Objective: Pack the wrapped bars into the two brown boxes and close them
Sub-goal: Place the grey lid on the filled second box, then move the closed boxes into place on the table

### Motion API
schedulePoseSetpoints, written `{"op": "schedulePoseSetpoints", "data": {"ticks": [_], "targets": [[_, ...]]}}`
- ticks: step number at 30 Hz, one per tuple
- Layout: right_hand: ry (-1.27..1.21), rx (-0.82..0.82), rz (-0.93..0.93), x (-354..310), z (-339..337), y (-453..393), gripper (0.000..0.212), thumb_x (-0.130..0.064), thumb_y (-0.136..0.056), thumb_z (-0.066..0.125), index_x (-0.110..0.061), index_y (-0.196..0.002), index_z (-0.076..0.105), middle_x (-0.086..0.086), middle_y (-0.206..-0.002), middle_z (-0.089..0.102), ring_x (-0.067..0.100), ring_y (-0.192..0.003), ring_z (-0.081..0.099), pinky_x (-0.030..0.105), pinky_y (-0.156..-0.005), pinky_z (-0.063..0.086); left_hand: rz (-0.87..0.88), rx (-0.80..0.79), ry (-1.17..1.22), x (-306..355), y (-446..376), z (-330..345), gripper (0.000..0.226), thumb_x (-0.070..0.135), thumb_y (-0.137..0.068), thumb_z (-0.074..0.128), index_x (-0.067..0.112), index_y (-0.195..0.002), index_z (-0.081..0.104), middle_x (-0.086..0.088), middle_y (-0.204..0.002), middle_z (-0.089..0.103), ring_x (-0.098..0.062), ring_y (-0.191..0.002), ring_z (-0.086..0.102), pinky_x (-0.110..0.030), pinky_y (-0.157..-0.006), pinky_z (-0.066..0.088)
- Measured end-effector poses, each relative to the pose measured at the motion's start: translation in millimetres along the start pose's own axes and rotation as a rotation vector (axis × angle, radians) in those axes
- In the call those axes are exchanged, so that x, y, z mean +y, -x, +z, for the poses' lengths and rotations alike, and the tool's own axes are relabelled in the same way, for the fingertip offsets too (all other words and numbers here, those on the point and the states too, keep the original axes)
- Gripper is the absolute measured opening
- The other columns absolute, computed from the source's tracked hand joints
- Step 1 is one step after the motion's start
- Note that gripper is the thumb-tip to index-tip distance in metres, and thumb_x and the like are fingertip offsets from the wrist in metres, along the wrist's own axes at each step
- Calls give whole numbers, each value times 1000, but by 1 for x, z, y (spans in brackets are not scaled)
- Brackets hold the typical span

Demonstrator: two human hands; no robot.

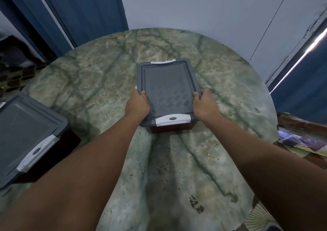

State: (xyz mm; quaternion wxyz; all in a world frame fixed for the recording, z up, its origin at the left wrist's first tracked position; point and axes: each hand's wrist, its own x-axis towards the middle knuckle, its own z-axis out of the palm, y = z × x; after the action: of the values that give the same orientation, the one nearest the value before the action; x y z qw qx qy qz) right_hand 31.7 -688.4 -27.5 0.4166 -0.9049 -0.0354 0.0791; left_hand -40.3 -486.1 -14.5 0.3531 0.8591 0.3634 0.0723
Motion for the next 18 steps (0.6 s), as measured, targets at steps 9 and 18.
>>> {"op": "schedulePoseSetpoints", "data": {"ticks": [9,18], "targets": [[-3,30,35,-12,5,-64,36,-39,-109,36,-8,-124,47,13,-111,59,32,-98,57,38,-80,42,27,25,-20,30,-61,15,37,34,-110,33,3,-124,47,-20,-122,59,-36,-105,57,-34,-76,31],[-3,61,35,-19,6,-106,33,-36,-108,39,-6,-118,48,12,-103,56,38,-103,59,40,-81,43,38,40,23,48,-104,29,36,31,-109,34,3,-128,49,-18,-124,60,-31,-101,57,-31,-76,32]]}}
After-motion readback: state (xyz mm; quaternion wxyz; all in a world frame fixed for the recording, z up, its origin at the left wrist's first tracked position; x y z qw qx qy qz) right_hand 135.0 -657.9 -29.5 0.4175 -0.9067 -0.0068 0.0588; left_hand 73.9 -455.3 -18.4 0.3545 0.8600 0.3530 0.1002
